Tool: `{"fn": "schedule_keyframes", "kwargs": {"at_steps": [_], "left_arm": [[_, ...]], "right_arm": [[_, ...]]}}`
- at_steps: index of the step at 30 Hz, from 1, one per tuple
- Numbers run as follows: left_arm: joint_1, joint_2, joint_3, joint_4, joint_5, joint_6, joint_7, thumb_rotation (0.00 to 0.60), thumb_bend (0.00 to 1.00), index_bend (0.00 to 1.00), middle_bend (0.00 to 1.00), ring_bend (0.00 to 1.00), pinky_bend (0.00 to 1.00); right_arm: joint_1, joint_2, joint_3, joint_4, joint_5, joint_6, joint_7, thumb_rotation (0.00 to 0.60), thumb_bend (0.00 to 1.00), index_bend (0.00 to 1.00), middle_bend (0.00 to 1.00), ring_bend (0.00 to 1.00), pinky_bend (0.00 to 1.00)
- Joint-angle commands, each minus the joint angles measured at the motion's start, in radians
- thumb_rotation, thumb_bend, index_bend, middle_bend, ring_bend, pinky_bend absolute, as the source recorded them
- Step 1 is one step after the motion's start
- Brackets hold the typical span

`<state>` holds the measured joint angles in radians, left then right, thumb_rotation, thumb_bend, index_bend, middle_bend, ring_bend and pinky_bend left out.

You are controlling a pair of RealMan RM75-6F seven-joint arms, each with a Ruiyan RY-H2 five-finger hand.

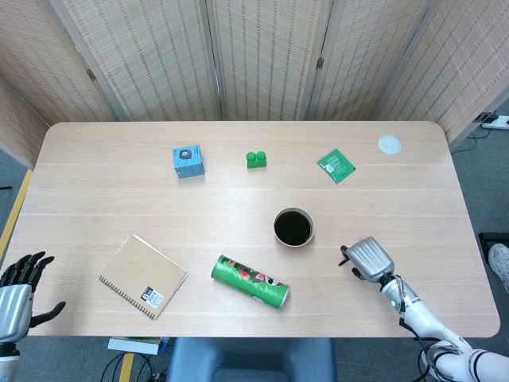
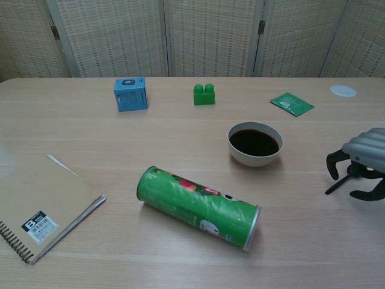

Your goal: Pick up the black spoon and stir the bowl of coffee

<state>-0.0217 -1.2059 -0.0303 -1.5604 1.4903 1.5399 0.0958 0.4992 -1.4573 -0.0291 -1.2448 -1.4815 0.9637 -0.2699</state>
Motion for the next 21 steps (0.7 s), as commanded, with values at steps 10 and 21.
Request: {"fn": "schedule_keyframes", "kwargs": {"at_steps": [10, 21], "left_arm": [[0.005, 0.002, -0.002, 0.005, -0.006, 0.003, -0.005, 0.6, 0.2, 0.21, 0.15, 0.12, 0.18], [0.004, 0.0, -0.001, 0.01, -0.009, -0.003, -0.007, 0.6, 0.2, 0.22, 0.15, 0.12, 0.18]], "right_arm": [[0.022, -0.045, 0.008, 0.058, 0.014, -0.036, 0.014, 0.6, 0.25, 0.48, 0.98, 1.0, 1.0], [0.029, -0.052, 0.009, 0.072, 0.028, -0.055, 0.009, 0.6, 0.26, 0.49, 0.98, 1.0, 1.0]]}}
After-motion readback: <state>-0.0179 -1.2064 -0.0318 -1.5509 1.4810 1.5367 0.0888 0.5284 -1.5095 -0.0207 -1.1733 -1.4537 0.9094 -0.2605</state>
